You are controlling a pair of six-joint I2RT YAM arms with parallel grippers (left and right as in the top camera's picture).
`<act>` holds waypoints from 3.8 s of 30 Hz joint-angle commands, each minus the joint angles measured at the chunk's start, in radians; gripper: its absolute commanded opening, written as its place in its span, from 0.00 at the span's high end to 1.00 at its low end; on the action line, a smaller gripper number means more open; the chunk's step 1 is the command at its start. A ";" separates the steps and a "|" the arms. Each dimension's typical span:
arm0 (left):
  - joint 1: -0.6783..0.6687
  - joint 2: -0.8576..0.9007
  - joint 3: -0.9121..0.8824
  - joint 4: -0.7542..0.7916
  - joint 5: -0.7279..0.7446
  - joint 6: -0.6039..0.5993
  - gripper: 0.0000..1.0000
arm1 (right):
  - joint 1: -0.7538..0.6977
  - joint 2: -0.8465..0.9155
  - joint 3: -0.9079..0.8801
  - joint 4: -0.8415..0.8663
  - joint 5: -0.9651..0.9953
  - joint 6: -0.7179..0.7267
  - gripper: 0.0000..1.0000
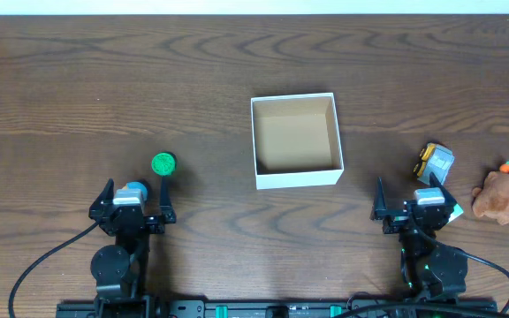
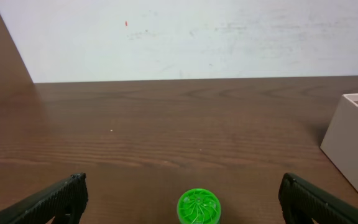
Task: Pack container
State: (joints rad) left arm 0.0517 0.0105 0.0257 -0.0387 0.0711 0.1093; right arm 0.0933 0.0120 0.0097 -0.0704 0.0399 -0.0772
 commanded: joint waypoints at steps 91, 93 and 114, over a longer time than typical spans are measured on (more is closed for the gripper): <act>0.005 1.094 1.085 -1.074 0.053 -0.340 0.02 | -0.008 1.485 1.305 -0.924 -0.125 0.002 0.25; 0.005 1.101 1.084 -1.075 0.053 -0.340 0.04 | -0.008 1.526 1.305 -0.875 -0.110 0.038 0.44; 0.005 1.100 1.084 -1.072 0.052 -0.340 0.16 | 0.155 1.815 1.305 -0.601 -0.298 0.074 0.77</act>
State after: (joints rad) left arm 0.0517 1.1126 1.0908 -1.1069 0.1246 -0.2321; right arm 0.2295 1.8259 1.2961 -0.6838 -0.2020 -0.0109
